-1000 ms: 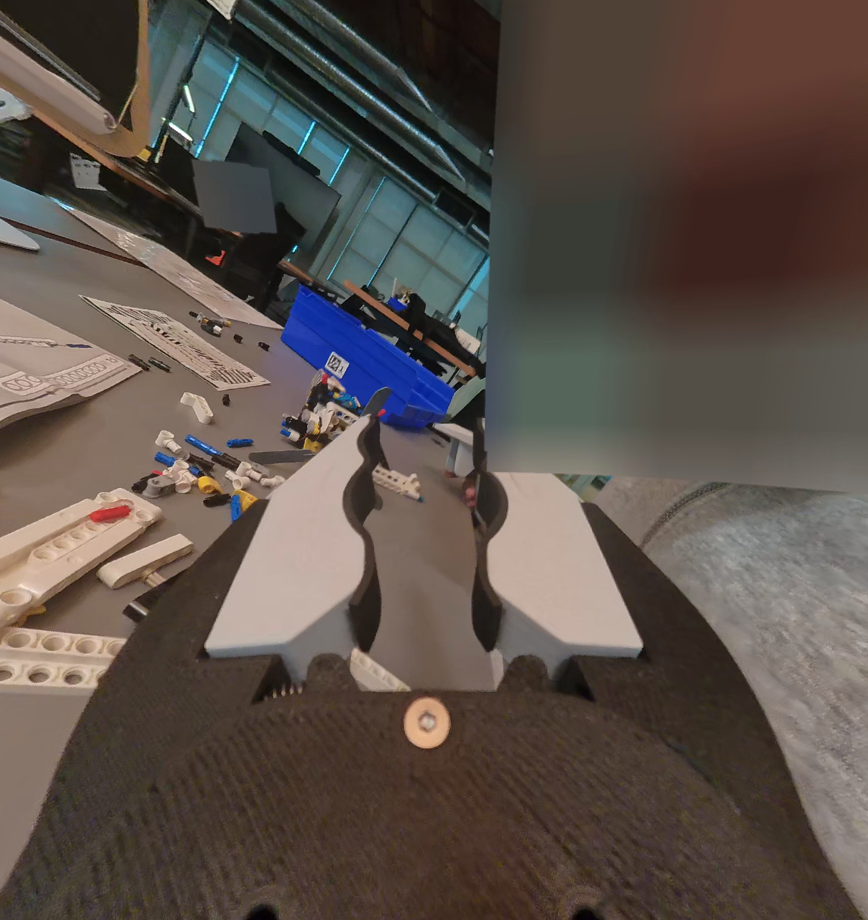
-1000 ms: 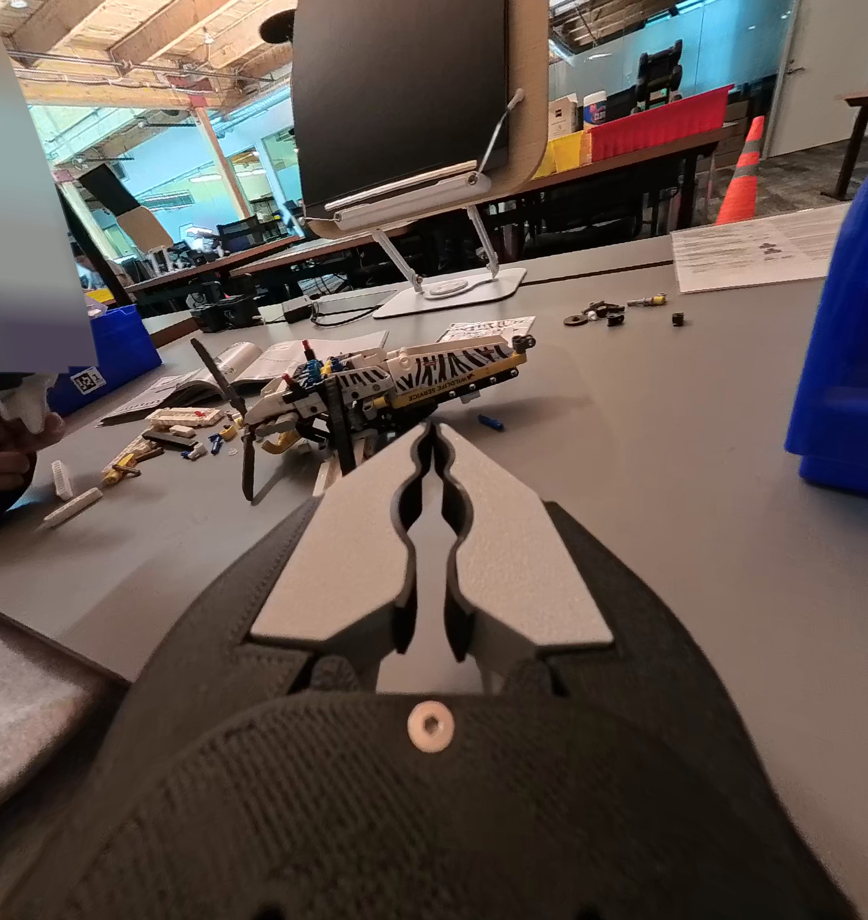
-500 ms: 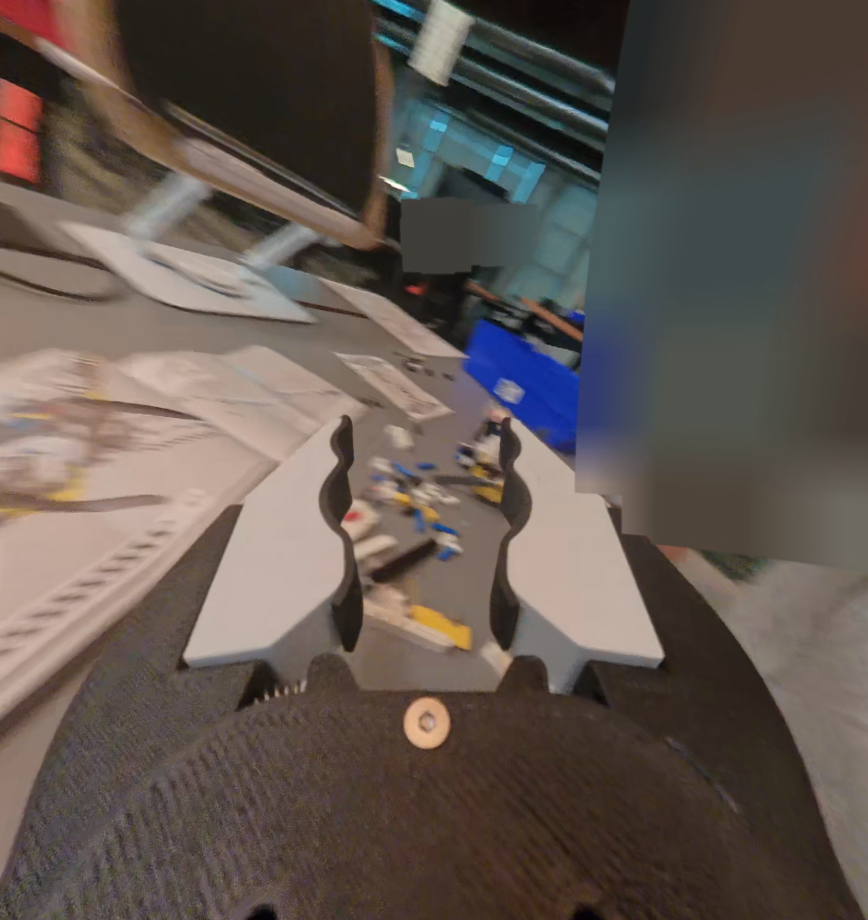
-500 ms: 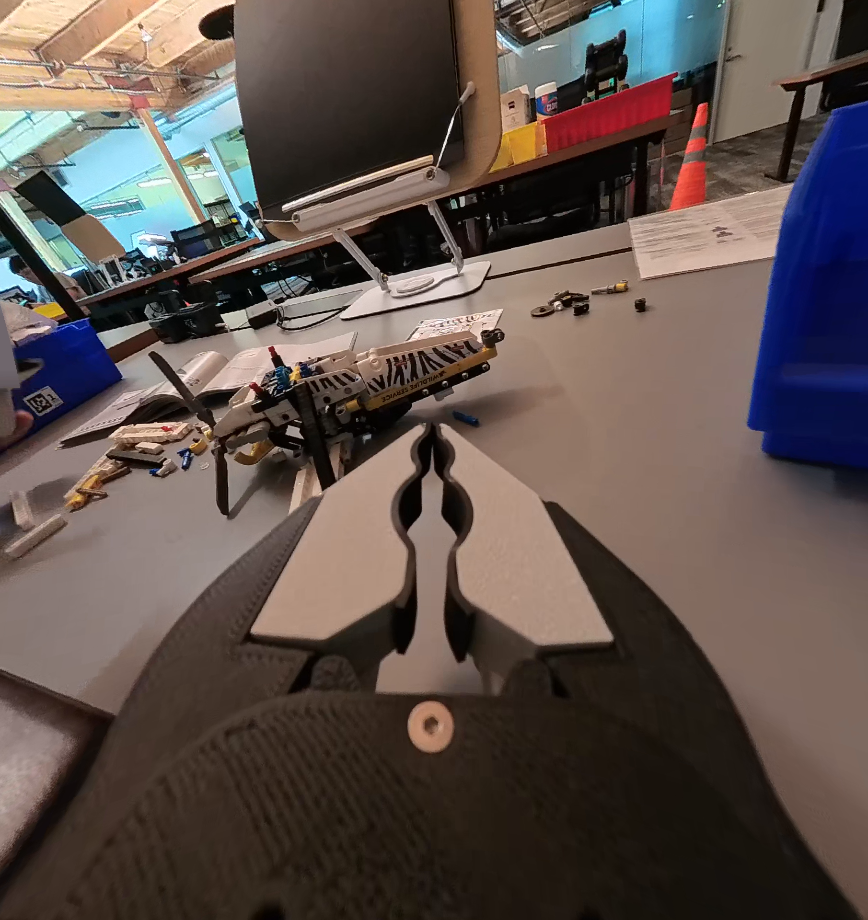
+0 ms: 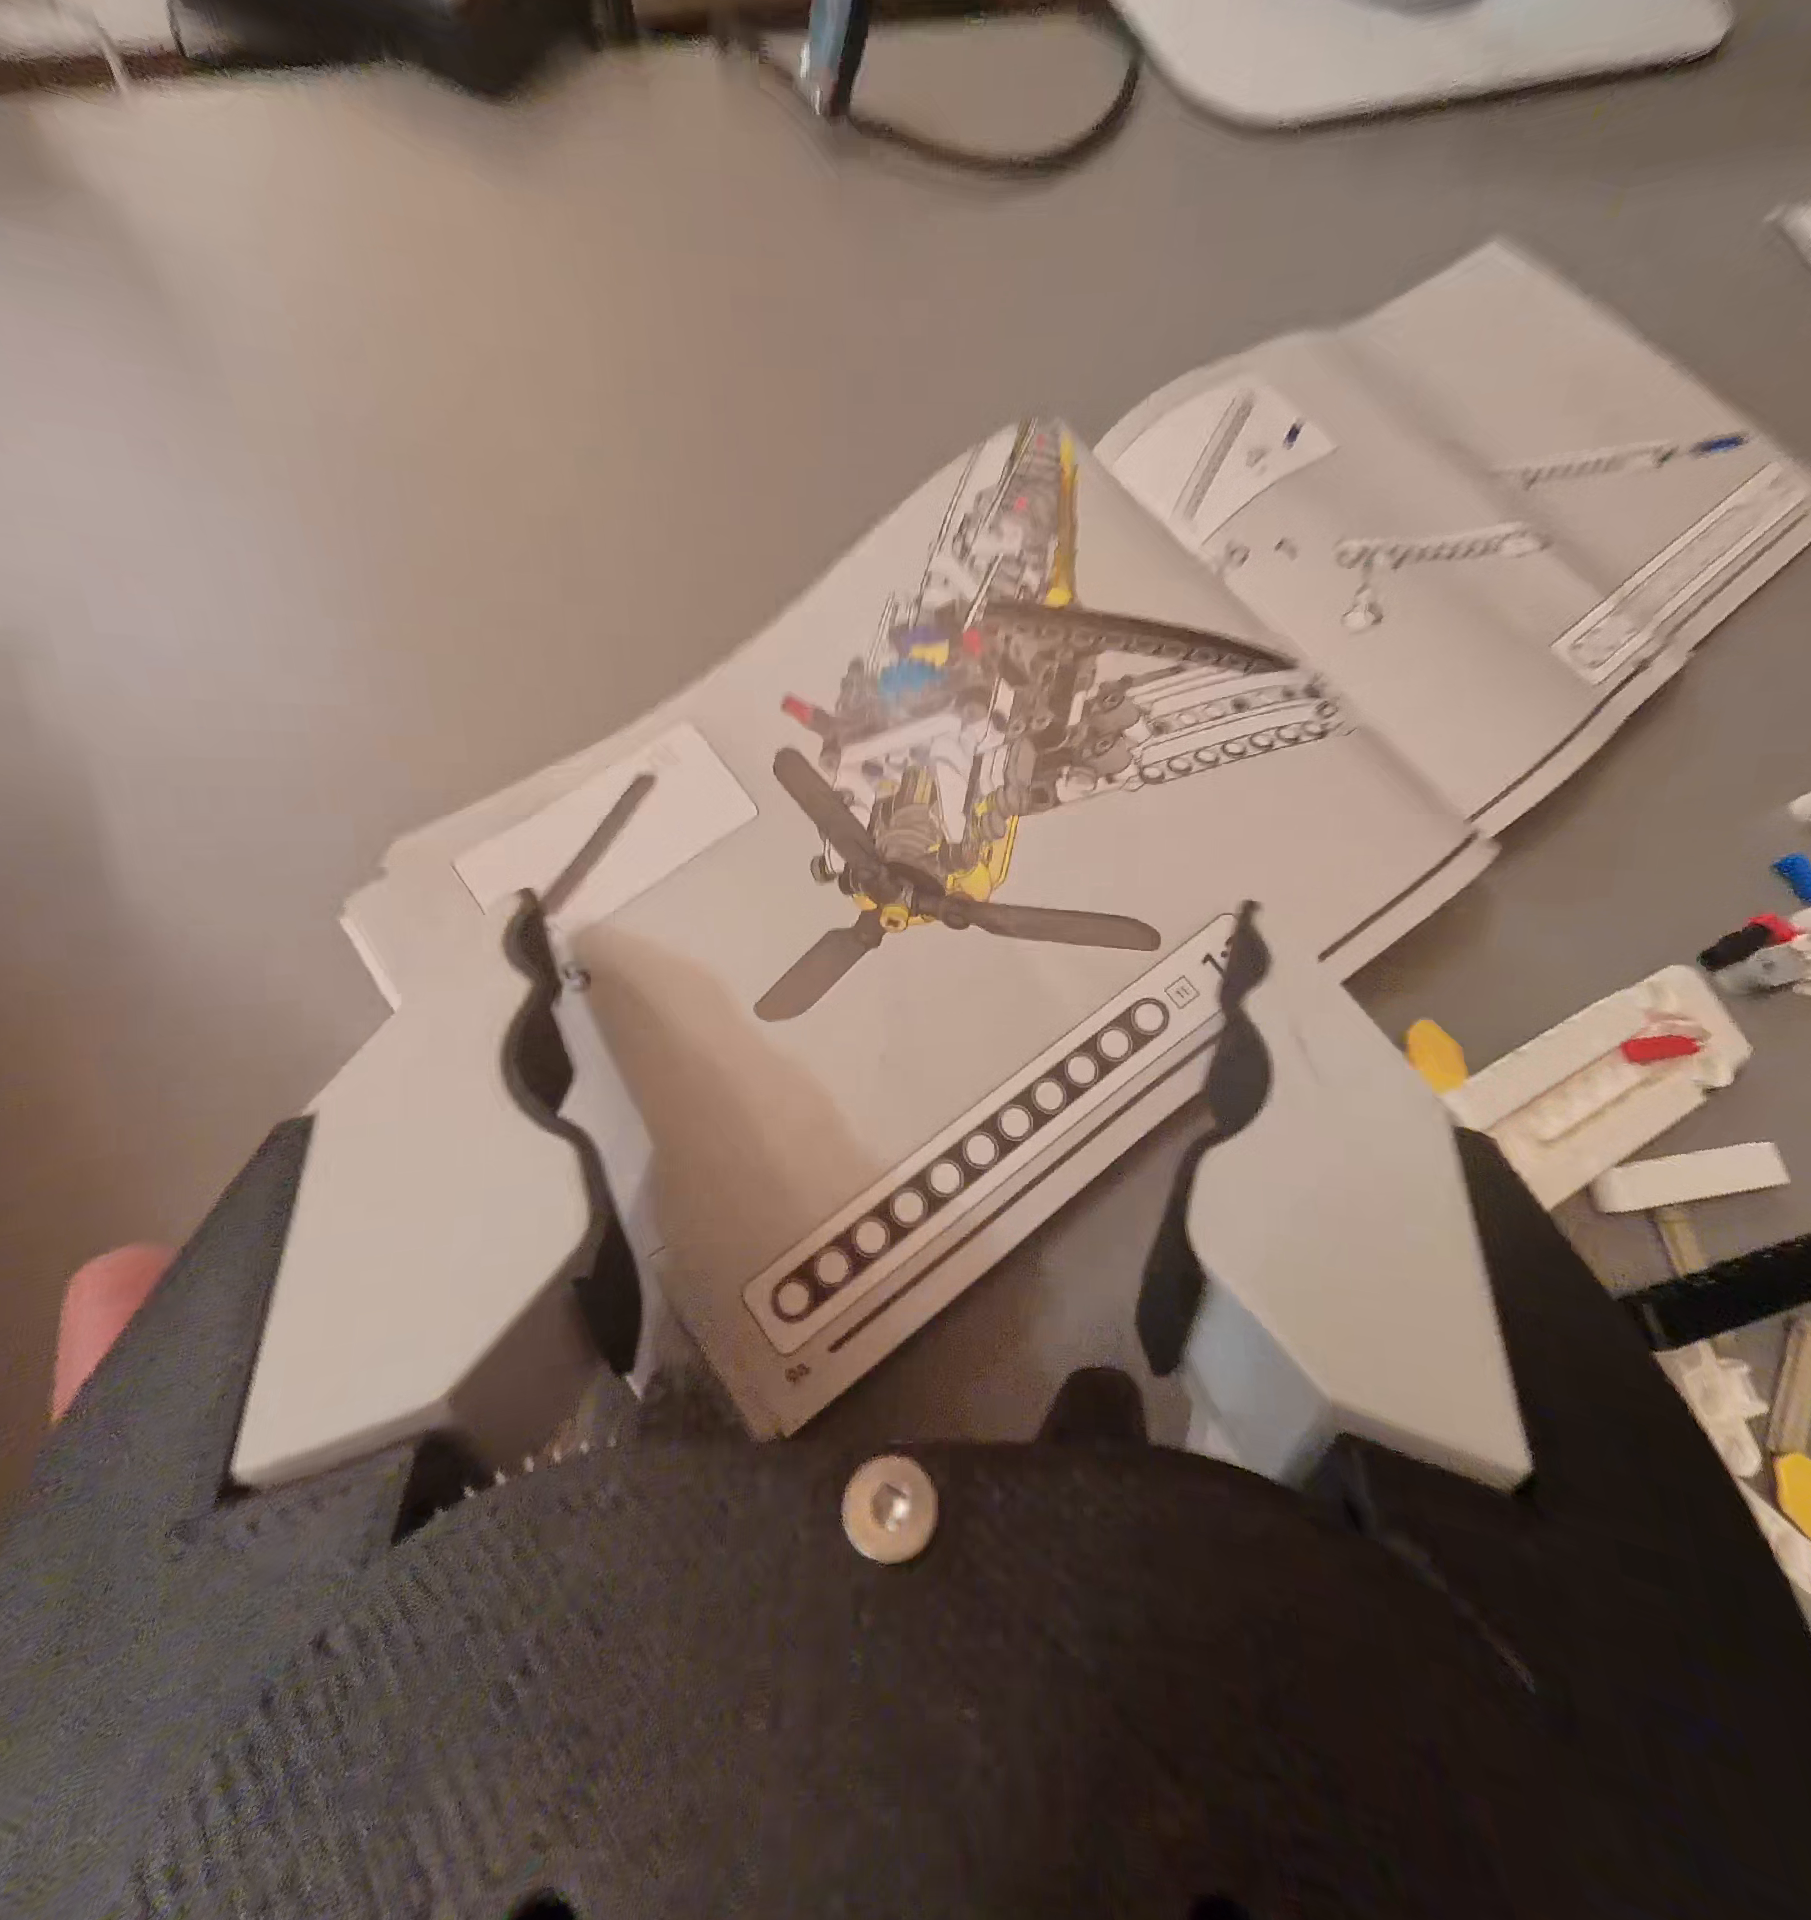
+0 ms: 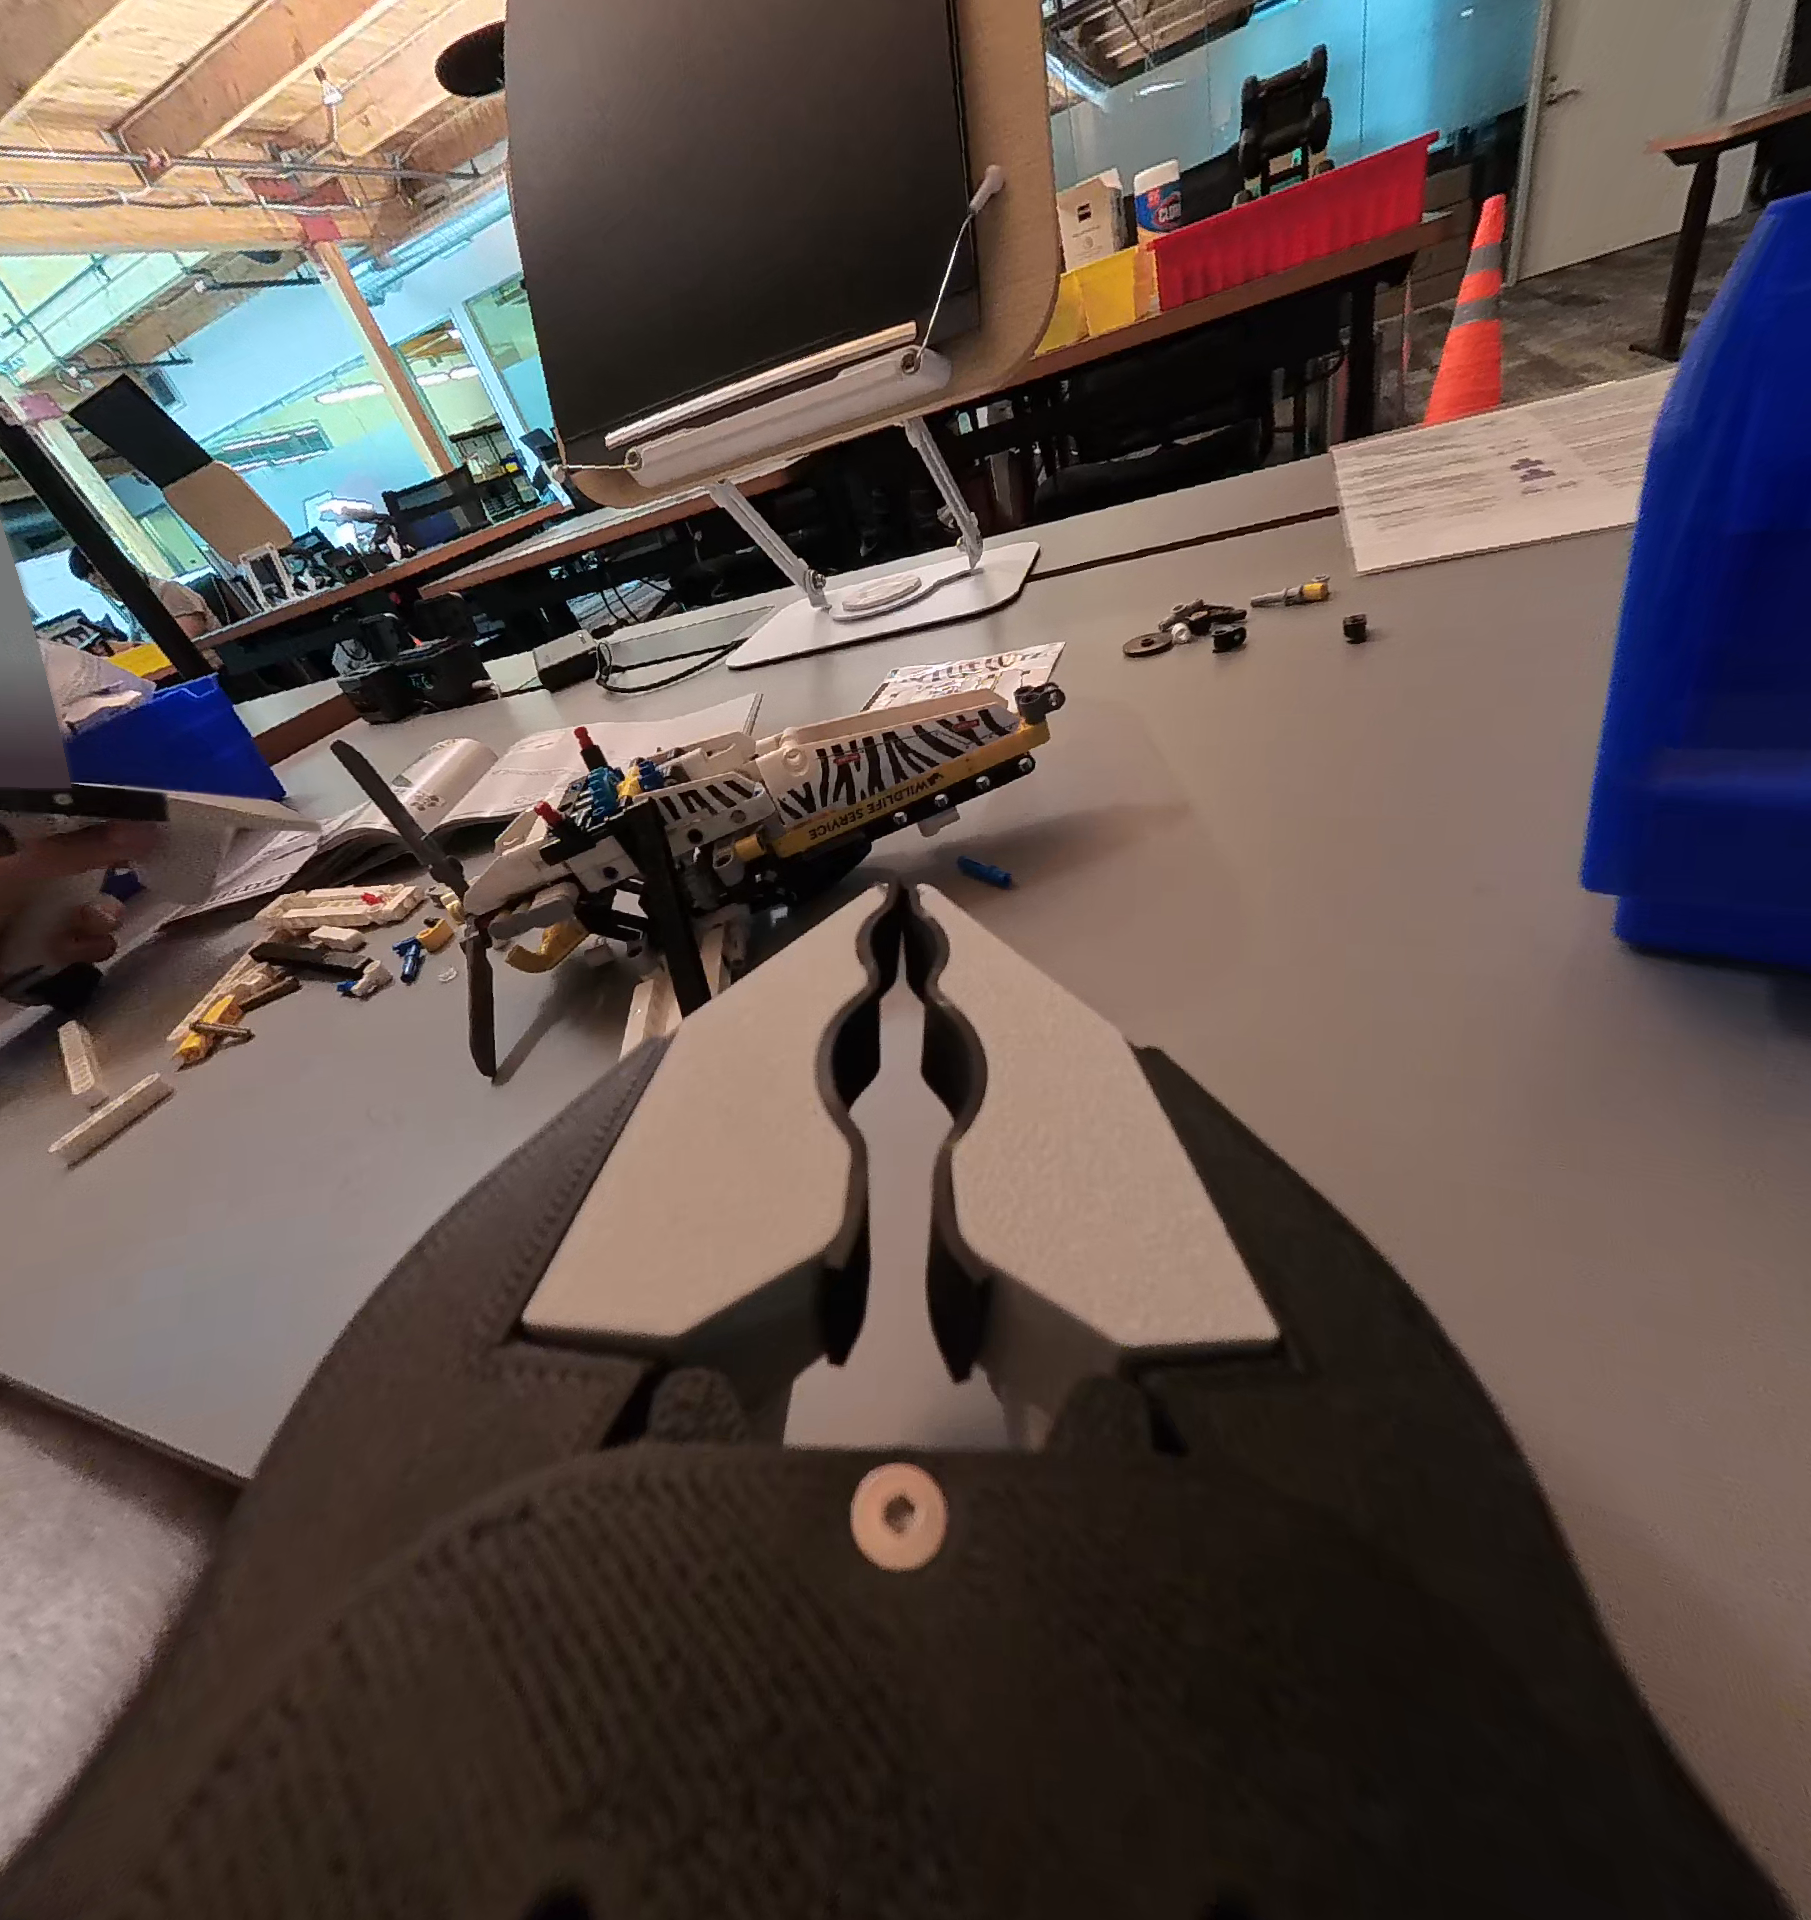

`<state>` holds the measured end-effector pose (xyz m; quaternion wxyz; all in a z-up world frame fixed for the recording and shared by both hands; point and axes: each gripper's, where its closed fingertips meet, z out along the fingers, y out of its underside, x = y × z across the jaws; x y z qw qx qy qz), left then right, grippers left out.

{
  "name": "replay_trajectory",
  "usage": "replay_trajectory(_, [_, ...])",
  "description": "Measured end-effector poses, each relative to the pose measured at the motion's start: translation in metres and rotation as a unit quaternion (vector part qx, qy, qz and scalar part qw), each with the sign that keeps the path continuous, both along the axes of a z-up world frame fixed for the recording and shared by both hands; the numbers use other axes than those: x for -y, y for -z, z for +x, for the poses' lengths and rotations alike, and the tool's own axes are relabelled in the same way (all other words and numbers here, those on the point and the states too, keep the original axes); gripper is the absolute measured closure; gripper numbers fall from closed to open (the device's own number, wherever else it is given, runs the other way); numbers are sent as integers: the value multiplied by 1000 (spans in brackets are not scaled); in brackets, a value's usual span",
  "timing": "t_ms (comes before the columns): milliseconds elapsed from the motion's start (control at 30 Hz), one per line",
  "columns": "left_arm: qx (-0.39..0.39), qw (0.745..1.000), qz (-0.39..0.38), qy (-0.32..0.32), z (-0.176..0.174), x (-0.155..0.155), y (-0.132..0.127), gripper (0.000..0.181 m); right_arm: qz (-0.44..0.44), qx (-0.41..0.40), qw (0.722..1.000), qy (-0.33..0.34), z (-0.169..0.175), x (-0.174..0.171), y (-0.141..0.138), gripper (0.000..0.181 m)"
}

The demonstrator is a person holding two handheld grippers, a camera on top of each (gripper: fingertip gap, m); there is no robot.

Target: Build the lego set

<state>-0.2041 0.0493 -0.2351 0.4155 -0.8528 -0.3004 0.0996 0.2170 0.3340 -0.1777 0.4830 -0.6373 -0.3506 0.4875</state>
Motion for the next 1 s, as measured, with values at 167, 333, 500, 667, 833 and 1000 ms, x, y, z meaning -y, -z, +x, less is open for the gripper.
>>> replay_trajectory(167, [4,998,-62,0,-1,1,16,68,3,-4,1000,-1,1,0,-1,181])
replay_trajectory(333, [2,998,-66,1,0,1,17,68,7,-12,1000,-4,1,2,-3,181])
replay_trajectory(500, [-1,998,-66,8,2,0,16,72,12,-20,1000,-7,2,3,-5,181])
replay_trajectory(667, [-2,998,-64,14,4,-1,15,76,17,-26,999,-8,3,4,-7,181])
replay_trajectory(833, [-2,998,-62,19,5,-1,15,79,22,-30,999,-9,3,5,-8,181])
replay_trajectory(1000, [-3,998,-60,23,6,-2,14,81,24,-30,999,-10,3,6,-8,181])
